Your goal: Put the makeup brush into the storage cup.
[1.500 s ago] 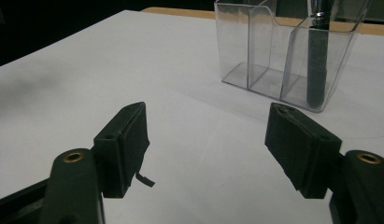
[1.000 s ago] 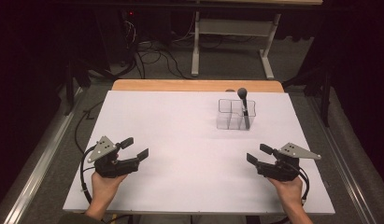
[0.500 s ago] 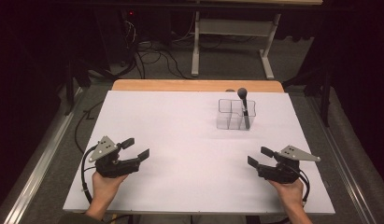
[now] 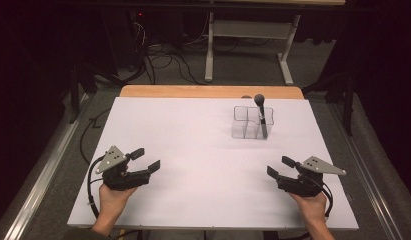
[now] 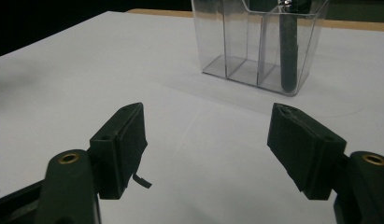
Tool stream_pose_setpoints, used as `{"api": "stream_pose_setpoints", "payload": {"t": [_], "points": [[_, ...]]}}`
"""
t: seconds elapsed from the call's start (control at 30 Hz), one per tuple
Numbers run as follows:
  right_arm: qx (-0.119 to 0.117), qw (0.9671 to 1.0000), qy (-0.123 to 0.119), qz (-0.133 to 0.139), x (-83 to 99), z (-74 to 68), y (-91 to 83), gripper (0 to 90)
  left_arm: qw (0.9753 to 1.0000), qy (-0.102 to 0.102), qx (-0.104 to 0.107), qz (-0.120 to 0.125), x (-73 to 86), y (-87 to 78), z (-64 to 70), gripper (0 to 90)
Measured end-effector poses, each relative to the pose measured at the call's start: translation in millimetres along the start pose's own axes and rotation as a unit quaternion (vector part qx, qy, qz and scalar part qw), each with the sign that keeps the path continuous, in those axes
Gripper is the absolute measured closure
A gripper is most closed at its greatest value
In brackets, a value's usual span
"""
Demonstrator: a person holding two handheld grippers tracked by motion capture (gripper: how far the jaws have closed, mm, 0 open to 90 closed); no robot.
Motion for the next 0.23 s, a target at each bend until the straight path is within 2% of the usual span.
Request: {"api": "stream_pose_setpoints", "payload": {"t": [0.23], "points": [[0.000,1.0000,-0.001,0.001,-0.3,-0.1,0.2,29.6,1.0000,-0.004,0.003,-0.003,0.7,2.6,-1.1,25.4]]}}
Point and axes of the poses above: each handheld gripper's, and its own axes: y roughly forward along the jaws, x roughly out of its underside, z roughly to its right, the point moved 7 cm from there along y, roughly forward along the jaws, and after that the axes turned 9 degrees about y, right-handed, at the moved point
